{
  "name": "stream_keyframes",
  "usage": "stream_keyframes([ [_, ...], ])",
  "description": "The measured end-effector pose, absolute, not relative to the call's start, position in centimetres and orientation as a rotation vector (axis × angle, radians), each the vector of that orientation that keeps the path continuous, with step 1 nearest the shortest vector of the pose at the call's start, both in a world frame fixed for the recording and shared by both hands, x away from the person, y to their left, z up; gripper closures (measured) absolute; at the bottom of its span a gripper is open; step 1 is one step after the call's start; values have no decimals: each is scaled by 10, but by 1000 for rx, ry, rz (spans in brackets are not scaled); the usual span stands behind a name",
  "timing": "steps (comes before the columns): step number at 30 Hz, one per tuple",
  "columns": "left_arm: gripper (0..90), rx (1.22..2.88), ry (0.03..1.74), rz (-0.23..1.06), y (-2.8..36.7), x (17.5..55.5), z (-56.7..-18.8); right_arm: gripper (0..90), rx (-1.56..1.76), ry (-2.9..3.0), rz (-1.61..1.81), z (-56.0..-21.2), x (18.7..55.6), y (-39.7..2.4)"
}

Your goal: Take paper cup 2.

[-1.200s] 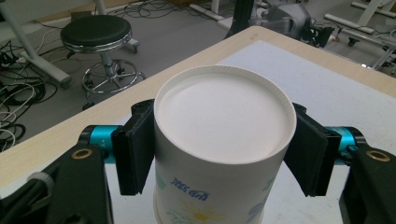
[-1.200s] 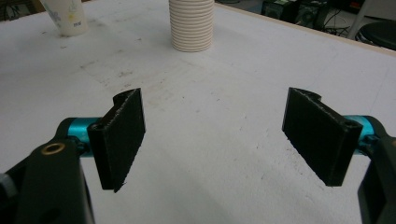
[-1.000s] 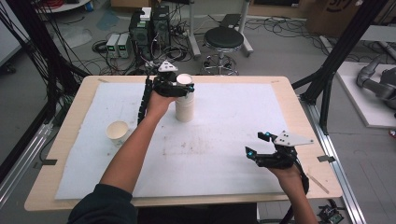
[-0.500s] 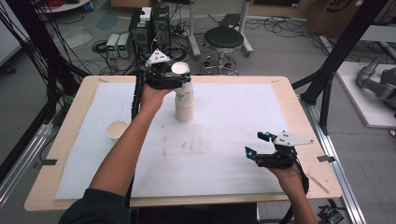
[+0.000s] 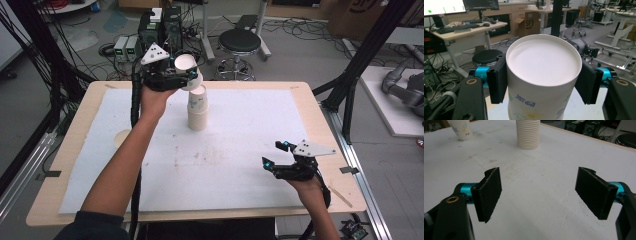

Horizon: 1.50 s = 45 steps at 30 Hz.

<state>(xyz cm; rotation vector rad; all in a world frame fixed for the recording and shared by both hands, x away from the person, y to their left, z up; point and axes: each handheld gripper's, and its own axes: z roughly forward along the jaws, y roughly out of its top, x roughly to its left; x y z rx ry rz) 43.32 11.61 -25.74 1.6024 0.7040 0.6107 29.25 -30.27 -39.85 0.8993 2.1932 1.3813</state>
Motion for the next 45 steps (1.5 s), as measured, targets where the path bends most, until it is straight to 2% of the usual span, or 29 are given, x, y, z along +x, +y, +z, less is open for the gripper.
stream_keyframes([
  [5, 356, 1594, 676, 603, 118, 422, -253, 218, 901, 2194, 1380, -399, 292, -303],
  [17, 356, 1639, 573, 472, 118, 387, -257, 218, 881, 2204, 1383, -399, 293, -298],
  [32, 354, 1742, 446, 313, 109, 363, -302, 217, 864, 2253, 1387, -402, 297, -292],
  [45, 351, 1729, 386, 217, 100, 353, -327, 206, 792, 2302, 1432, -402, 298, -281],
])
